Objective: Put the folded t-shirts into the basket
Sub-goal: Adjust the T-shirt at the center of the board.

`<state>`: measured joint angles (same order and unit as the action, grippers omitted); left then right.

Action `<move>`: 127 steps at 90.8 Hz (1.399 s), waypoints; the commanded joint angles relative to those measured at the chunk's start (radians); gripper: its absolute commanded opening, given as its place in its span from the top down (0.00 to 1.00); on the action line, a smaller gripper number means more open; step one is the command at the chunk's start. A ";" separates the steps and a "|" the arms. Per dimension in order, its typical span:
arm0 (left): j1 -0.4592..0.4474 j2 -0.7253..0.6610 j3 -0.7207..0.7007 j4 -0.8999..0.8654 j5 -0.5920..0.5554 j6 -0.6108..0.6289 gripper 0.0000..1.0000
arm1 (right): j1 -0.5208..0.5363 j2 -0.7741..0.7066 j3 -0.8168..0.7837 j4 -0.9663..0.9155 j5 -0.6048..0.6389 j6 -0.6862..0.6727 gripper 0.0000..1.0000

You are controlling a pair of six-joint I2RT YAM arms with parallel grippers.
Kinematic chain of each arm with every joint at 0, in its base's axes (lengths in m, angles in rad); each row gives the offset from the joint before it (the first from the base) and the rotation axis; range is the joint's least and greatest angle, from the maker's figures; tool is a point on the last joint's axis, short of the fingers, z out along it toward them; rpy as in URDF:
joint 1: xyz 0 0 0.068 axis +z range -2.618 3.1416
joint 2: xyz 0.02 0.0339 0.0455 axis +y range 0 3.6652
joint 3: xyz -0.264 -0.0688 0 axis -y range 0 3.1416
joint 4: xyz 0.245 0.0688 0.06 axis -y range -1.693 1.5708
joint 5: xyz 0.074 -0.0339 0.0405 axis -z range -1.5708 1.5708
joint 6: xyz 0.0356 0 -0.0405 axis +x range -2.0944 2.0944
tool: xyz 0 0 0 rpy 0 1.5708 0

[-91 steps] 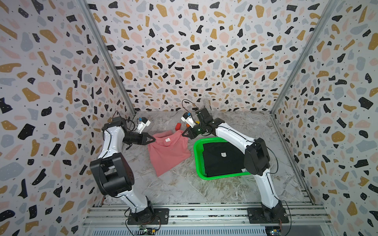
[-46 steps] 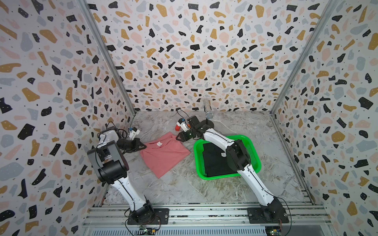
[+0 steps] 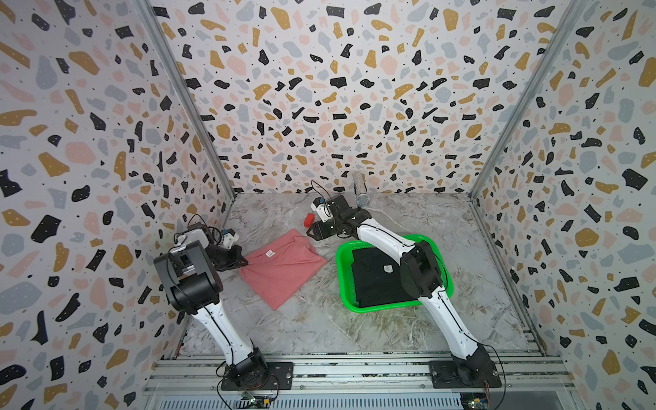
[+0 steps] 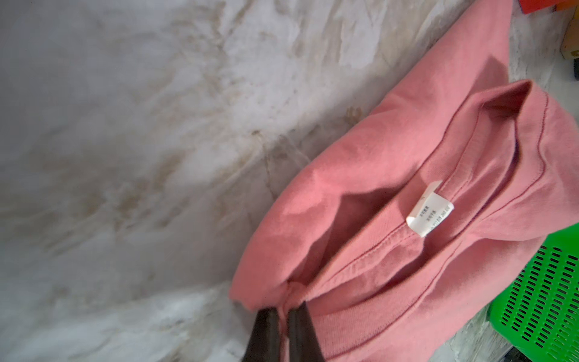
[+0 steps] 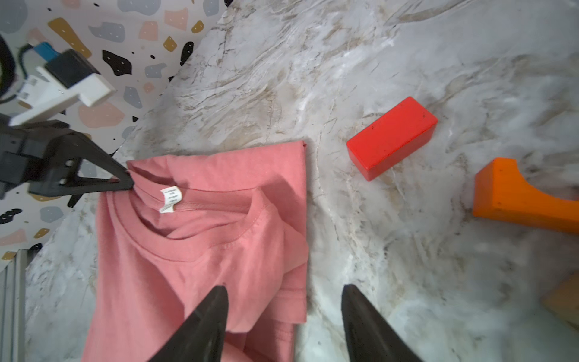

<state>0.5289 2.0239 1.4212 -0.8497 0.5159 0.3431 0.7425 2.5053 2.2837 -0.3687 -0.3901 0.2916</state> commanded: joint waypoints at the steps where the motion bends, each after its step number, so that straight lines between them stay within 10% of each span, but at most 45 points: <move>1: 0.007 0.023 0.001 -0.009 0.030 0.001 0.99 | 0.014 -0.014 0.030 -0.042 -0.010 0.017 0.37; 46: -0.018 0.021 0.021 -0.037 0.076 0.059 0.91 | 0.016 0.225 0.244 -0.030 -0.087 0.081 0.39; 66: -0.045 0.021 0.026 -0.041 0.061 0.085 0.90 | 0.019 0.236 0.242 0.052 -0.109 0.082 1.00; 113: -0.061 0.055 0.081 -0.032 0.047 0.100 0.90 | 0.016 0.250 0.243 0.357 -0.038 0.031 1.00; 127: -0.062 0.073 0.098 -0.016 0.060 0.076 0.69 | 0.012 0.274 0.242 0.369 0.023 0.015 0.52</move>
<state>0.4736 2.0716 1.4845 -0.8688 0.5491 0.4286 0.7570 2.7735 2.4985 -0.0494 -0.4320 0.3317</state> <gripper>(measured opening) 0.214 0.388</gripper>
